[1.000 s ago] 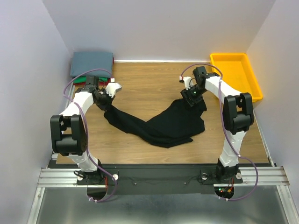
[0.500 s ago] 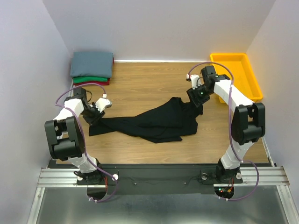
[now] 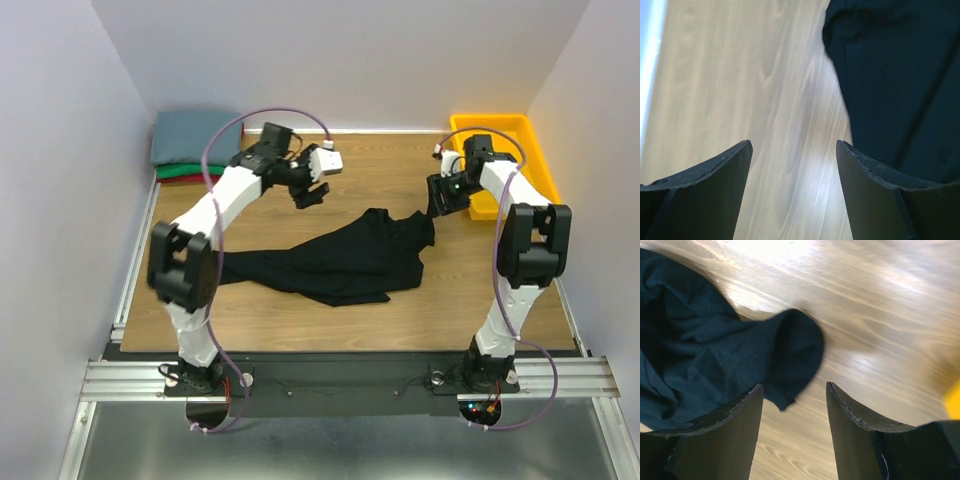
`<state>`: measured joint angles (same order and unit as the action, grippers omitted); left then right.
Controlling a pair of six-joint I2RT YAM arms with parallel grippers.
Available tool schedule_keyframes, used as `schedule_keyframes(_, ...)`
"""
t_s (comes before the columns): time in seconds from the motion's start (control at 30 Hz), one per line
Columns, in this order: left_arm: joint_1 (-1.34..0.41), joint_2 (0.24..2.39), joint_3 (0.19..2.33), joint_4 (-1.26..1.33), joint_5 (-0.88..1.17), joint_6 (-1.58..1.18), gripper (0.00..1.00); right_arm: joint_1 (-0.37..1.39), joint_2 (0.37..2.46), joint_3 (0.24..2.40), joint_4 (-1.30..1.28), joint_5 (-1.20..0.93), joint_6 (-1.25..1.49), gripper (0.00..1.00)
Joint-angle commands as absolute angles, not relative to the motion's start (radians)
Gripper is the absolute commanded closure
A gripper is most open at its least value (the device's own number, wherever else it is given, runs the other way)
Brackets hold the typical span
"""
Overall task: Fold and stack the t-shirts
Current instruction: Flatten the tshirt out
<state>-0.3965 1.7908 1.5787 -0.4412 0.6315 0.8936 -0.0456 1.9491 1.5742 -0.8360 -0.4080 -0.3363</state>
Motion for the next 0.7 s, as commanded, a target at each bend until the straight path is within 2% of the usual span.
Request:
schedule_keyframes(0.0, -0.443, 1.951, 1.681, -0.368, 0.698, 0.717, 0.25, -0.034, 1.98, 1.631, -0.815, -0.527, -0.279, 0.41)
schedule_keyframes(0.1, -0.489, 2.026, 1.732, -0.367, 0.718, 0.71, 0.29, -0.034, 1.994, 1.623, -0.815, -0.563, -0.265, 0.42)
schedule_keyframes(0.67, -0.589, 2.217, 1.825, -0.284, 0.828, 0.643, 0.33, -0.034, 2.017, 1.56, -0.808, -0.647, -0.239, 0.52)
